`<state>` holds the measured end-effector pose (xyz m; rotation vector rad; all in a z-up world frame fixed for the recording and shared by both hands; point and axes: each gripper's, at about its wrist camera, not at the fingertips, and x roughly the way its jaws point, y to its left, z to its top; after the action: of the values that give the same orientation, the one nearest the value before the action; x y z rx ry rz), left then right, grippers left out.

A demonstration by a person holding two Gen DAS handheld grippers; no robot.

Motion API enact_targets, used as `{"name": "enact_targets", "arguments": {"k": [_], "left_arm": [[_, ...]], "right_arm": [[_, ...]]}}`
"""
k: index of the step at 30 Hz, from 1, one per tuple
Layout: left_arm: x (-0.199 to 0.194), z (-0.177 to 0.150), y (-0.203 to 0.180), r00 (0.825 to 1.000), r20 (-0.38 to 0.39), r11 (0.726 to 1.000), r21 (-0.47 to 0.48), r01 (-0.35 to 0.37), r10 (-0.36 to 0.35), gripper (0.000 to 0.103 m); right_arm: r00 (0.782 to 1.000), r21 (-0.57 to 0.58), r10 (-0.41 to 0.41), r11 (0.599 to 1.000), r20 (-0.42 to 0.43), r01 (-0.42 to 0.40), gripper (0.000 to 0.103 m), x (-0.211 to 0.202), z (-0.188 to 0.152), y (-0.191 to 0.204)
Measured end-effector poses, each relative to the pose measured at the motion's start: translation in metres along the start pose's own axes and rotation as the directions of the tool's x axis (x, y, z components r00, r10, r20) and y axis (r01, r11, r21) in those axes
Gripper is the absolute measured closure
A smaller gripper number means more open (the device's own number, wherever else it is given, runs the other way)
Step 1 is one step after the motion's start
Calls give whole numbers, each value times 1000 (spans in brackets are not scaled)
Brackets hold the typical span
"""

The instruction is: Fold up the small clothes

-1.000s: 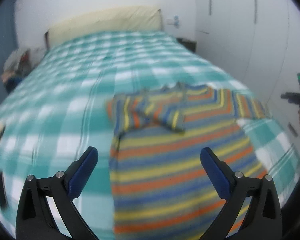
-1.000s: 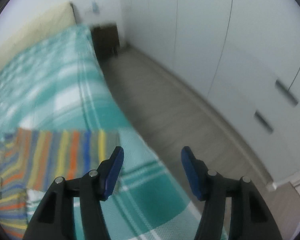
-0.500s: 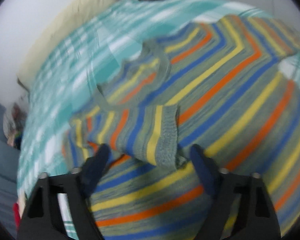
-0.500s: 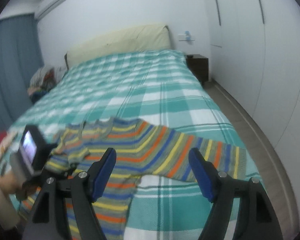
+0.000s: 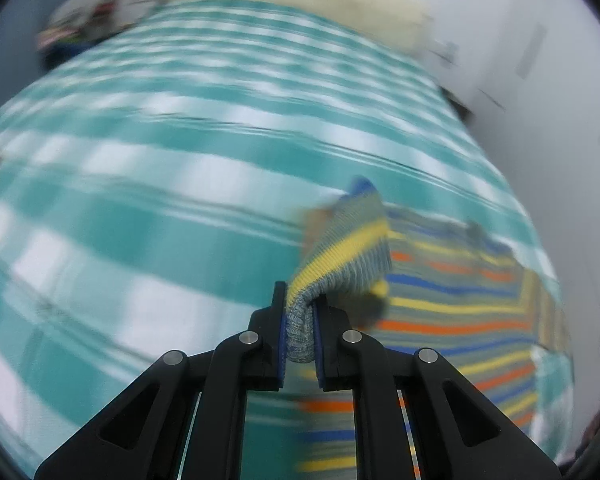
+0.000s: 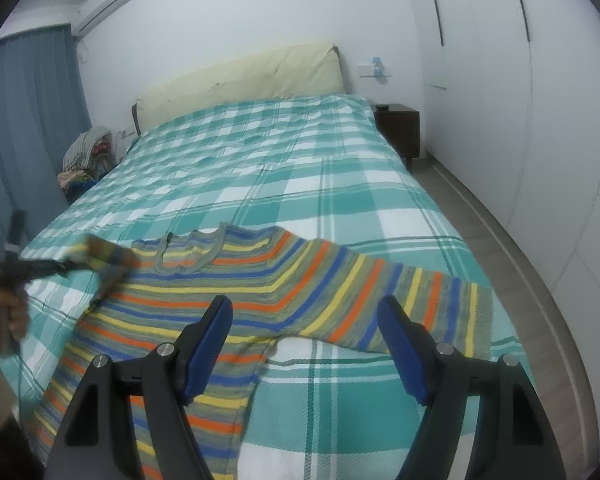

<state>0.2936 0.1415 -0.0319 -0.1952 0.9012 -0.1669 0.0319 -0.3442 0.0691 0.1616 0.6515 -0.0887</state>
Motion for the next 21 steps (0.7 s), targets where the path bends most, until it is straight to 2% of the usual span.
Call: {"name": "enact_targets", "arguments": {"k": [1,4,8,9,12,14,15,16,21], "left_arm": [[-4,-2,28,999,1,999,-42,-34,34,93],[-6,-11,79,996,1,988,-129,-84,85,93],[9,-28,116,992,-43,972,-200,-122,116,94],[11,-34,125,992,-56,968,-221,-119,109,93],[15,-39,149,995,-101,953,-300,-35,5,87],[13,-41,148,995,-95,957,-287,-47,20,77],[14,-42,150,995,-100,960,-276,-47,20,64],[15,-43,152,995,-102,959,-279,-42,14,58],[34,-38,163,993,-120,950,-309,-42,5,58]], "right_arm": [[1000,-7,0,1000,-6,0,29,2,-1,2],[1000,-20,-1,1000,-22,0,29,9,-4,9],[999,-48,-5,999,-44,3,29,19,-8,19],[999,-55,-5,998,-49,2,29,21,-9,22],[998,-77,-11,997,-60,6,29,26,-12,28],[998,-87,-15,996,-64,10,29,28,-13,31],[998,-94,-16,996,-67,10,29,30,-14,32],[997,-97,-16,995,-70,9,29,31,-15,33],[997,-103,-22,995,-78,13,29,35,-17,36]]}}
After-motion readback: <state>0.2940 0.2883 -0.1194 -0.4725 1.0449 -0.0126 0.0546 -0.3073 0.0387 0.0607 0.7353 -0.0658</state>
